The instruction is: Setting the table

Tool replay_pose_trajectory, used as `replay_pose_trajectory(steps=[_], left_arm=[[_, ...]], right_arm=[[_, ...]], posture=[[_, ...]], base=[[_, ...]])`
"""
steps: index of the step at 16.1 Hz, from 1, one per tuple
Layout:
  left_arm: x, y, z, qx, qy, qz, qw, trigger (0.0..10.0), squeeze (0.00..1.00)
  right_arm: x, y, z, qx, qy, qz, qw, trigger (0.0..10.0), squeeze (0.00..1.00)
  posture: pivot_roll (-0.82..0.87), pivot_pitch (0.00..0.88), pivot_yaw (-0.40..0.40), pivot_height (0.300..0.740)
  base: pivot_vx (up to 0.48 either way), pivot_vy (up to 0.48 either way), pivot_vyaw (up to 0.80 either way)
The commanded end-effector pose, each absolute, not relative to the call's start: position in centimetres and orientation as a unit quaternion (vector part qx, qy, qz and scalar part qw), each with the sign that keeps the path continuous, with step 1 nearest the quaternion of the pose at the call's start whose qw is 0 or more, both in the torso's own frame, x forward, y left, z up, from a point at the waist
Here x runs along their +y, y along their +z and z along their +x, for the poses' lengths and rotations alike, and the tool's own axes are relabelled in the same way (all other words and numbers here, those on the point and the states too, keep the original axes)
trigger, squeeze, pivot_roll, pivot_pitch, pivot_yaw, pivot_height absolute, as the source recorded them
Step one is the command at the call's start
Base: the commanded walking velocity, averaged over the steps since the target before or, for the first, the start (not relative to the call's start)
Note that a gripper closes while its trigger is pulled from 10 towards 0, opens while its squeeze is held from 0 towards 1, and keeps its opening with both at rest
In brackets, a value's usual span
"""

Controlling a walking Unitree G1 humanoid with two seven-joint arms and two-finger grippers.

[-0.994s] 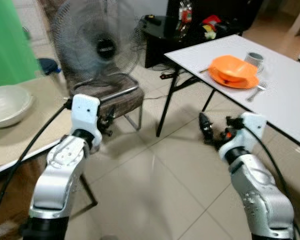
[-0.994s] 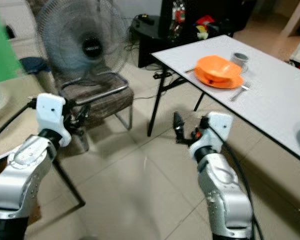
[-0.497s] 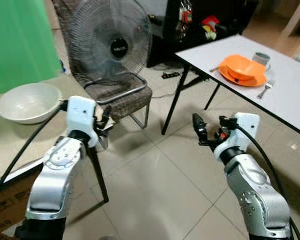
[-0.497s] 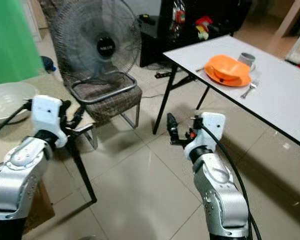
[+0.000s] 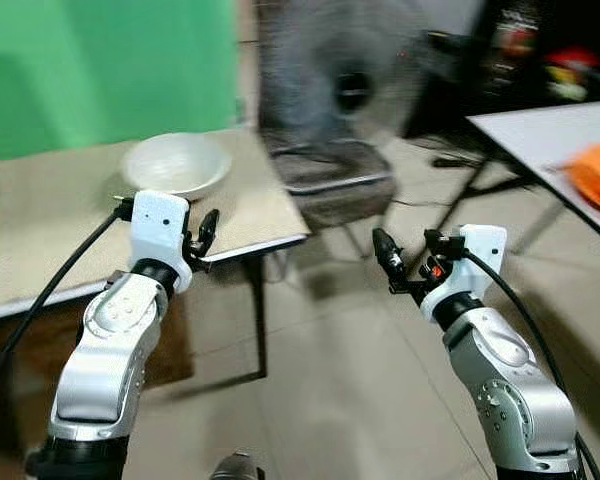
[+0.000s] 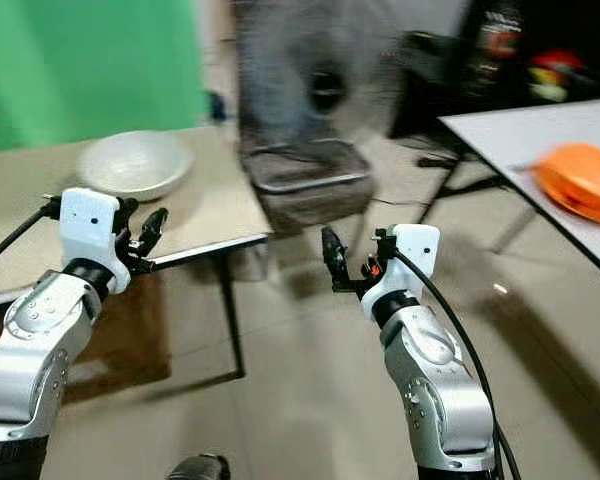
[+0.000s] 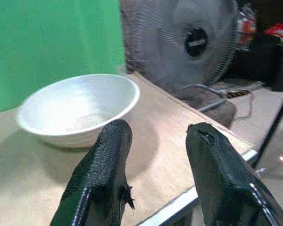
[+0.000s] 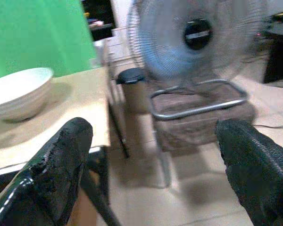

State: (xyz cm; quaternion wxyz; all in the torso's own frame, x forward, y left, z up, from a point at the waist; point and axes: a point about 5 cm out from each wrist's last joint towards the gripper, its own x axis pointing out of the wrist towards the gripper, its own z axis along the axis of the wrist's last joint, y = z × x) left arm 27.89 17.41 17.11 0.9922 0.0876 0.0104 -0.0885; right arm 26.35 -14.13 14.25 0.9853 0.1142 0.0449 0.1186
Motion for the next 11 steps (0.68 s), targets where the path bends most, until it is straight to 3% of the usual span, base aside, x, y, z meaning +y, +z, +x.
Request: replay_pose_trajectory(steps=[1, 4, 10, 11], left_arm=[[16.92, 17.41, 27.72, 0.001, -0.098, 0.088, 0.991, 10.0, 0.00], [16.81, 17.47, 27.54, 0.000, -0.105, 0.087, 0.991, 10.0, 0.00], [16.85, 17.41, 27.20, 0.004, -0.112, 0.083, 0.990, 10.0, 0.00], [16.82, 17.34, 27.21, 0.005, -0.114, 0.083, 0.990, 10.0, 0.00]], right_arm=[[-14.29, 13.79, 26.29, 0.053, 0.121, 0.115, 0.985, 10.0, 0.00], [-14.00, 13.51, 26.16, 0.056, 0.133, 0.118, 0.982, 10.0, 0.00], [-14.36, 12.94, 25.71, 0.060, 0.112, 0.127, 0.984, 10.0, 0.00], [-14.78, 12.91, 25.76, 0.058, 0.094, 0.136, 0.984, 10.0, 0.00]], posture=[[0.14, 0.000, -0.062, 0.740], [0.14, 0.000, -0.059, 0.740], [0.14, 0.000, -0.042, 0.740], [0.13, 0.000, -0.037, 0.740]], base=[[0.000, 0.000, 0.80], [0.000, 0.000, 0.80], [0.319, 0.000, 0.80], [0.375, 0.000, 0.00]])
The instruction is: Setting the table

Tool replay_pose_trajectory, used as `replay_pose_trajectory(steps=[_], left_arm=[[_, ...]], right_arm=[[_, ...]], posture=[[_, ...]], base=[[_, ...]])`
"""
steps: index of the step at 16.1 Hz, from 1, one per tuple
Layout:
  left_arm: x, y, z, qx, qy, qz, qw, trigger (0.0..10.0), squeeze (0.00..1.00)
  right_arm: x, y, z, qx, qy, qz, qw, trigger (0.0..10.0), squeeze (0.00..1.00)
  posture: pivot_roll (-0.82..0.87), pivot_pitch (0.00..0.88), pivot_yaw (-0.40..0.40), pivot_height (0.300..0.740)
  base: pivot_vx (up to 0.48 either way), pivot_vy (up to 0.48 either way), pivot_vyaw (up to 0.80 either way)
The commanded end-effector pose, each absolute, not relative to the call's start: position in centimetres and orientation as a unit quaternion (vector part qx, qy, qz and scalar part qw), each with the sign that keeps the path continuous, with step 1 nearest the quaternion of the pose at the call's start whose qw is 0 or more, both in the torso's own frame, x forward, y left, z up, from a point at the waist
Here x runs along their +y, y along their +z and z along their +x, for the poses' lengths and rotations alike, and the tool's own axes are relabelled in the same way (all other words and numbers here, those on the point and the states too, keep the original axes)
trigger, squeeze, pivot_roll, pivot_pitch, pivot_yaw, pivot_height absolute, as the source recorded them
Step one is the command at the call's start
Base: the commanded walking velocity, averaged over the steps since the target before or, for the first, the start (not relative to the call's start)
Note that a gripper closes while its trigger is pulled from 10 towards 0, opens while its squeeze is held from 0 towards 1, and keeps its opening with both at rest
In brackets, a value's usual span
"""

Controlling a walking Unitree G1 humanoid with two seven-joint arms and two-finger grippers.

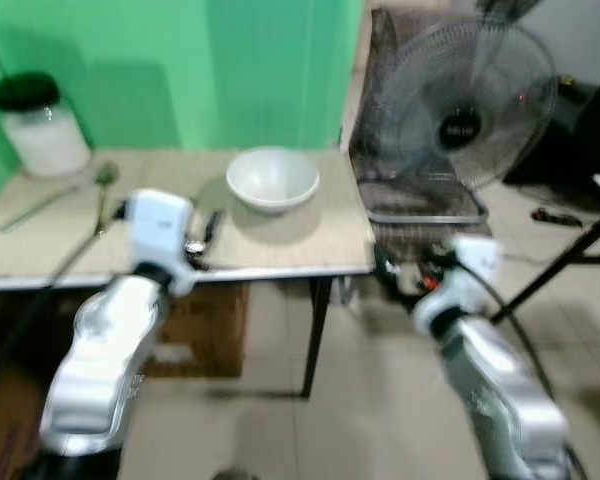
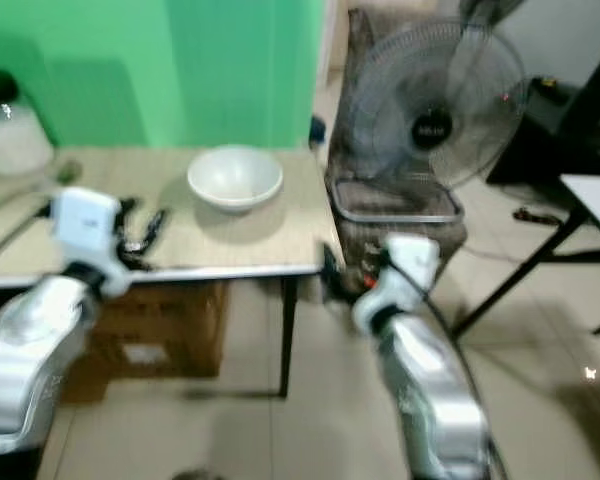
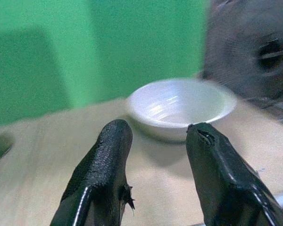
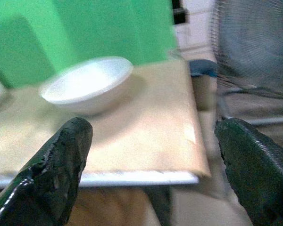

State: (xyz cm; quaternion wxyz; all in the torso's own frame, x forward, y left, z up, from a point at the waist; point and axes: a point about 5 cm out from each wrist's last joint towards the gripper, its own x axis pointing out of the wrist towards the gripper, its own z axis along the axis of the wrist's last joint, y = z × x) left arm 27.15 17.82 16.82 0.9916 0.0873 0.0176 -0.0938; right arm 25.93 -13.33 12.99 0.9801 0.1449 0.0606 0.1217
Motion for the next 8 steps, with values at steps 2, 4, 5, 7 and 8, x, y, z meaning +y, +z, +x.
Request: replay_pose_trajectory(steps=[2, 4, 5, 7, 8], left_arm=[[16.7, 17.3, 27.2, 0.007, -0.115, 0.083, 0.990, 10.0, 0.00], [16.5, 17.1, 27.2, 0.011, -0.120, 0.082, 0.989, 10.0, 0.00], [16.4, 17.0, 27.2, 0.013, -0.122, 0.082, 0.989, 10.0, 0.00], [16.4, 17.1, 27.3, 0.013, -0.123, 0.082, 0.989, 10.0, 0.00], [16.4, 17.1, 27.3, 0.013, -0.123, 0.082, 0.989, 10.0, 0.00]], right_arm=[[-15.2, 13.0, 25.8, 0.054, 0.080, 0.138, 0.986, 10.0, 0.00], [-15.7, 13.1, 25.7, 0.055, 0.071, 0.137, 0.987, 10.0, 0.00], [-15.9, 13.0, 25.7, 0.055, 0.066, 0.138, 0.987, 10.0, 0.00], [-16.1, 13.1, 25.9, 0.056, 0.059, 0.127, 0.989, 10.0, 0.00], [-16.1, 13.1, 26.0, 0.056, 0.057, 0.121, 0.989, 10.0, 0.00]], posture=[[0.13, 0.000, -0.036, 0.740], [0.11, 0.000, -0.032, 0.740], [0.11, 0.000, -0.031, 0.740], [0.11, 0.000, -0.031, 0.740], [0.11, 0.000, -0.031, 0.740]], base=[[0.375, 0.000, 0.00], [0.379, 0.000, 0.00], [0.379, 0.000, 0.00], [0.377, 0.000, 0.00], [0.375, 0.000, 0.00]])
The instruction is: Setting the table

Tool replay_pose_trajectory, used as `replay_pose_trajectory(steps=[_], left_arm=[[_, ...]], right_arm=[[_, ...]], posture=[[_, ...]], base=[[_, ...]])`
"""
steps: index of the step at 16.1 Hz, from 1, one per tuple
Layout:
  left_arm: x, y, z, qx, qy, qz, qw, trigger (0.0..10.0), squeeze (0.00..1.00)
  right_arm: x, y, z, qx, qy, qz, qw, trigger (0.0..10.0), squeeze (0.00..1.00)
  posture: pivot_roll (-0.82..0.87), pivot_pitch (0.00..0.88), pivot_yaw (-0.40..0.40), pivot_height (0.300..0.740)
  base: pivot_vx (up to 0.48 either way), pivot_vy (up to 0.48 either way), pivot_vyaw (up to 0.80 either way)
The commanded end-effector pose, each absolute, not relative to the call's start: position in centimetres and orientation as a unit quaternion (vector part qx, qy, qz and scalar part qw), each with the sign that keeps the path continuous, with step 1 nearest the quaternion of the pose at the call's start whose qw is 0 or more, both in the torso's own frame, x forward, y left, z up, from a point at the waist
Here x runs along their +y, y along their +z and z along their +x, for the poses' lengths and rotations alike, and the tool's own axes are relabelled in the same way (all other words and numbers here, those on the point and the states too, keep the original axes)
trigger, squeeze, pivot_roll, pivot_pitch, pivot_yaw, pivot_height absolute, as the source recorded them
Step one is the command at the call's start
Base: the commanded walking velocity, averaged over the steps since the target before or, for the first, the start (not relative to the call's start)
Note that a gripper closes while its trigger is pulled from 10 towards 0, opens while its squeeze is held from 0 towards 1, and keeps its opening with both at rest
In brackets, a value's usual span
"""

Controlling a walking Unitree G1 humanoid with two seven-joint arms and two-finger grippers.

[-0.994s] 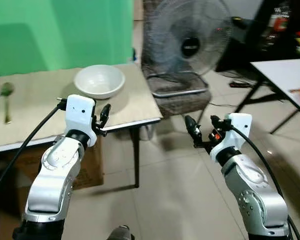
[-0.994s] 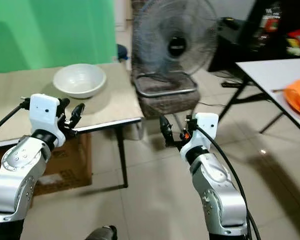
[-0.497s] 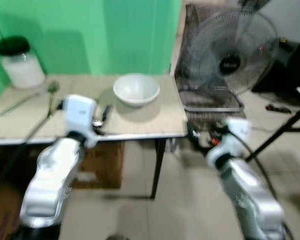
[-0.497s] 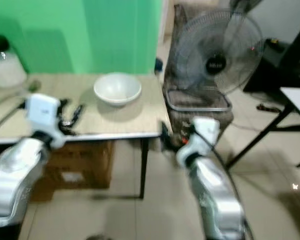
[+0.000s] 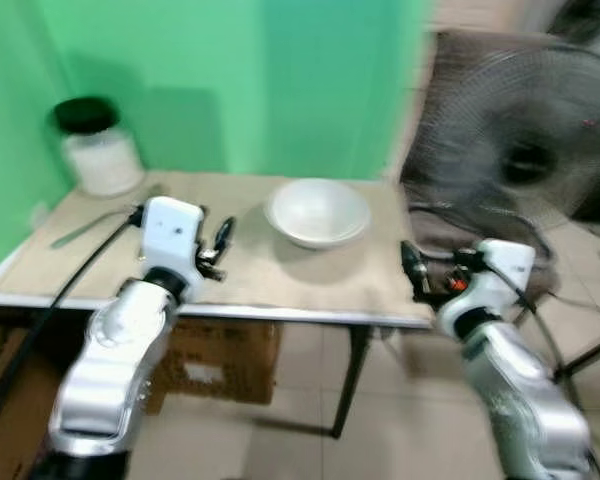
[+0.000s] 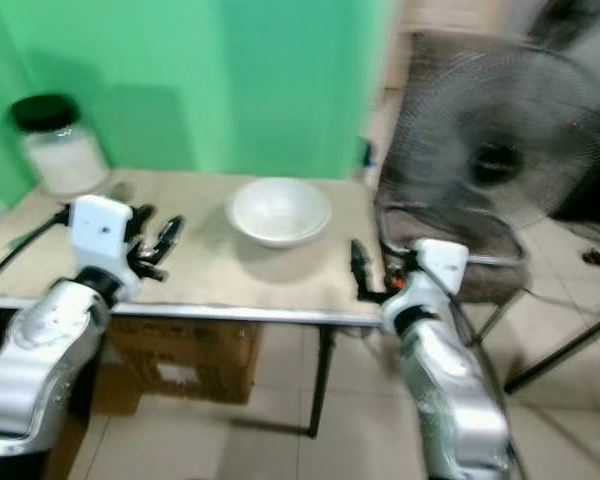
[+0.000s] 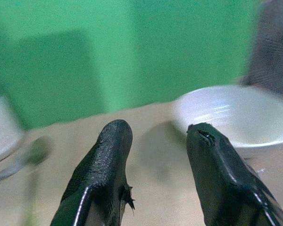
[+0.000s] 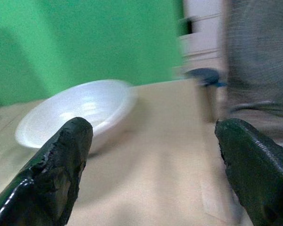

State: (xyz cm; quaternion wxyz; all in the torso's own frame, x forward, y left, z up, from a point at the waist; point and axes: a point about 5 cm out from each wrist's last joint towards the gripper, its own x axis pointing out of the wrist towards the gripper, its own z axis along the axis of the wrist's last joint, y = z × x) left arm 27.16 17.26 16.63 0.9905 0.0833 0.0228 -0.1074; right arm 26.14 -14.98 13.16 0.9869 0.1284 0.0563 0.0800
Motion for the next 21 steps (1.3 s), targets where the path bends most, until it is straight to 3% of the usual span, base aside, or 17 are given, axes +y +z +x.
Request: replay_pose_trajectory(steps=[1, 7, 11, 17, 21], left_arm=[[16.4, 17.1, 27.4, 0.013, -0.122, 0.082, 0.989, 10.0, 0.00], [16.4, 17.3, 27.9, 0.008, -0.124, 0.083, 0.989, 10.0, 0.00], [16.3, 17.3, 27.9, 0.007, -0.125, 0.085, 0.988, 10.0, 0.00], [16.0, 17.2, 27.8, 0.008, -0.126, 0.097, 0.987, 10.0, 0.00], [16.0, 17.1, 27.8, 0.008, -0.123, 0.097, 0.988, 10.0, 0.00]], right_arm=[[-16.1, 13.2, 26.0, 0.055, 0.058, 0.113, 0.990, 10.0, 0.00], [-16.0, 13.9, 26.9, 0.040, 0.059, 0.116, 0.991, 10.0, 0.00], [-16.3, 14.0, 27.0, 0.039, 0.051, 0.137, 0.989, 10.0, 0.00], [-16.6, 14.1, 26.9, 0.041, 0.051, 0.141, 0.988, 10.0, 0.00], [-16.9, 14.1, 26.9, 0.048, 0.052, 0.140, 0.988, 10.0, 0.00]], posture=[[0.11, 0.000, -0.031, 0.740], [0.11, 0.000, -0.030, 0.740], [0.11, 0.000, -0.034, 0.740], [0.10, 0.000, -0.037, 0.740], [0.10, 0.000, -0.039, 0.740]], base=[[0.379, 0.000, 0.00], [0.379, 0.000, 0.49], [0.377, 0.000, 0.00], [0.000, 0.000, 0.00], [0.000, -0.321, 0.00]])
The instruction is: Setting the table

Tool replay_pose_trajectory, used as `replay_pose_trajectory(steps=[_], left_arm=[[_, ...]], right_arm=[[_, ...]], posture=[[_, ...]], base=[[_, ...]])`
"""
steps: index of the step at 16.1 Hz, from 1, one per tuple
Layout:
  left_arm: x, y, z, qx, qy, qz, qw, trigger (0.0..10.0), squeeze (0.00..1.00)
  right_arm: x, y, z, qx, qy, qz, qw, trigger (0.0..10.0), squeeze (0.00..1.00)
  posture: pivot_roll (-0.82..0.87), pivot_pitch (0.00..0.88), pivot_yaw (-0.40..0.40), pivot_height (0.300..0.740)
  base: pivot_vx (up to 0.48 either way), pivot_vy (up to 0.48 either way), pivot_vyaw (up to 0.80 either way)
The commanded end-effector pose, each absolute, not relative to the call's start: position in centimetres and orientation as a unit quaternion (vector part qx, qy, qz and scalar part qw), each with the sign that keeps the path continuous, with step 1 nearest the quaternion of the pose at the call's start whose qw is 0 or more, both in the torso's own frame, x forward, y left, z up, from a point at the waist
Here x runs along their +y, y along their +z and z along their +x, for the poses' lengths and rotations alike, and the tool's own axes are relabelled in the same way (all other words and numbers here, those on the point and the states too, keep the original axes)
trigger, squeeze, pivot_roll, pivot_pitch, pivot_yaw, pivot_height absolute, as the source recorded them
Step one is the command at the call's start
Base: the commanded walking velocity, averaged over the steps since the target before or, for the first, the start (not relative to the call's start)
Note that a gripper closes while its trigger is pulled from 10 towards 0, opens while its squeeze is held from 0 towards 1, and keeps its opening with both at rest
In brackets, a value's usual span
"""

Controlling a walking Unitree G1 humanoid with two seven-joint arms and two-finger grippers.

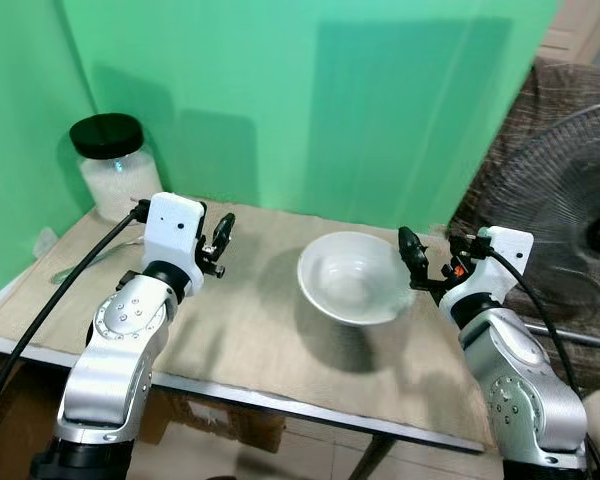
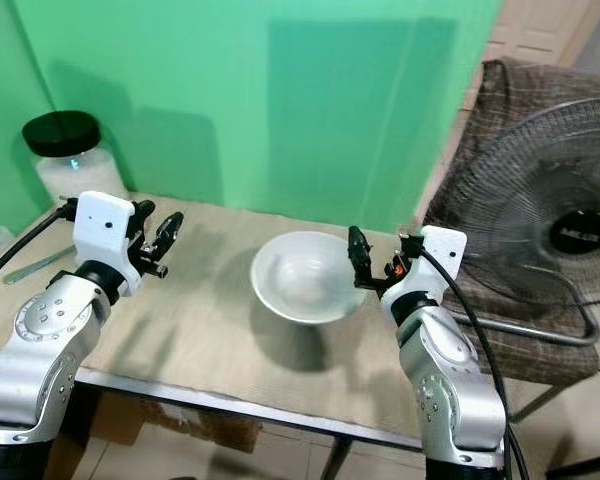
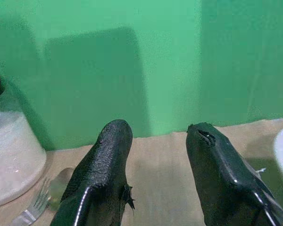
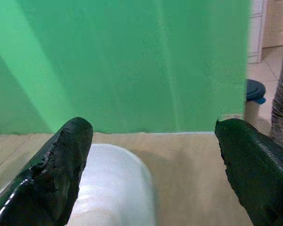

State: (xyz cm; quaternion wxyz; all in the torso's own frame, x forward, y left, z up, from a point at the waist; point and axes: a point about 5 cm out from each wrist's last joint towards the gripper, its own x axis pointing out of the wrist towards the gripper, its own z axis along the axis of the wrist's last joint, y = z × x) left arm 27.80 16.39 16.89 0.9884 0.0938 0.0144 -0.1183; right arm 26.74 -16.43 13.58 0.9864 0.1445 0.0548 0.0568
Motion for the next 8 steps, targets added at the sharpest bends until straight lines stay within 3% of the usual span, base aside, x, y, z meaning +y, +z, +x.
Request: replay_pose_trajectory(steps=[1, 7, 8], left_arm=[[15.94, 17.10, 27.74, 0.008, -0.122, 0.097, 0.988, 10.0, 0.00], [15.98, 17.09, 27.65, 0.008, -0.121, 0.096, 0.988, 10.0, 0.00], [16.00, 17.07, 27.65, 0.008, -0.121, 0.096, 0.988, 10.0, 0.00]], right_arm=[[-16.99, 14.10, 26.87, 0.050, 0.054, 0.138, 0.988, 10.0, 0.00], [-16.87, 13.94, 26.83, 0.063, 0.071, 0.129, 0.987, 10.0, 0.00], [-16.87, 13.90, 26.83, 0.066, 0.076, 0.126, 0.987, 10.0, 0.00]], posture=[[0.10, 0.000, -0.044, 0.740], [0.10, 0.000, -0.048, 0.740], [0.10, 0.000, -0.048, 0.740]], base=[[0.000, -0.352, 0.00], [0.000, -0.349, 0.00], [0.000, 0.000, 0.00]])
